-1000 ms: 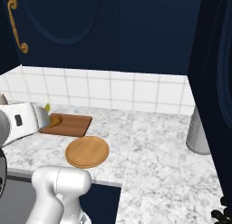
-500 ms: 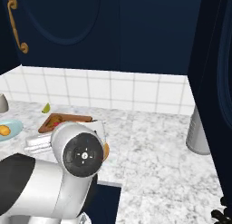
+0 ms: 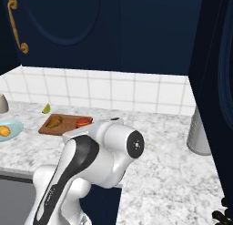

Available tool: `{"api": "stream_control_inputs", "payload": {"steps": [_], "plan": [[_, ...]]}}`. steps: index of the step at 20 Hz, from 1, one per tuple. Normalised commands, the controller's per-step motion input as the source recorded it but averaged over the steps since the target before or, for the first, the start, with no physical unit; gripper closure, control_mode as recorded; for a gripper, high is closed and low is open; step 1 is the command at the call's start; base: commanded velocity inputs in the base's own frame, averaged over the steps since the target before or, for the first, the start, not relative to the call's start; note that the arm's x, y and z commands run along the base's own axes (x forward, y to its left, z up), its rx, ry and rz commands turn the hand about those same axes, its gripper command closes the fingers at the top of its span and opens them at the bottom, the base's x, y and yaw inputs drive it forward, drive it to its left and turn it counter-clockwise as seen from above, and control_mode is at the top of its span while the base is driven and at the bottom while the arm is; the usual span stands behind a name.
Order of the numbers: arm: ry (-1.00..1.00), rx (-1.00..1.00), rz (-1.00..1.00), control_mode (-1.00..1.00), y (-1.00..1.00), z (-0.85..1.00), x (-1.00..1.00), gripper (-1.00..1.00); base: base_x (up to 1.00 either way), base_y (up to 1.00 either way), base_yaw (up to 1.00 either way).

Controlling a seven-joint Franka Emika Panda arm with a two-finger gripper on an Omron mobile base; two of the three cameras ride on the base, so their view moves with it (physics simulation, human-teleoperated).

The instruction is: From the different types of pastries on the counter, select a croissant and place it on the cutting board. Then retrieve a jar of jam from the cabinet and place it alongside the croissant on the cutting board.

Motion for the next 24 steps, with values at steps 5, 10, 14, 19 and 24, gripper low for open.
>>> {"api": "stream_control_inputs", "payload": {"steps": [5,10,14,19,24], "plan": [[-0.07,0.0,0.0,-1.0,0.68,-0.19,0.96,1.0,0.0,0.0,0.0],[0.0,0.0,0.12,-1.0,0.64,-0.76,0.77,1.0,0.0,0.0,0.0],[-0.02,0.0,0.33,-1.0,0.41,-0.56,0.72,1.0,0.0,0.0,0.0],[-0.02,0.06,0.29,-1.0,0.3,-0.02,0.81,1.0,0.0,0.0,0.0],[0.01,0.01,0.04,-1.0,0.06,-0.09,0.22,1.0,0.0,0.0,0.0]]}}
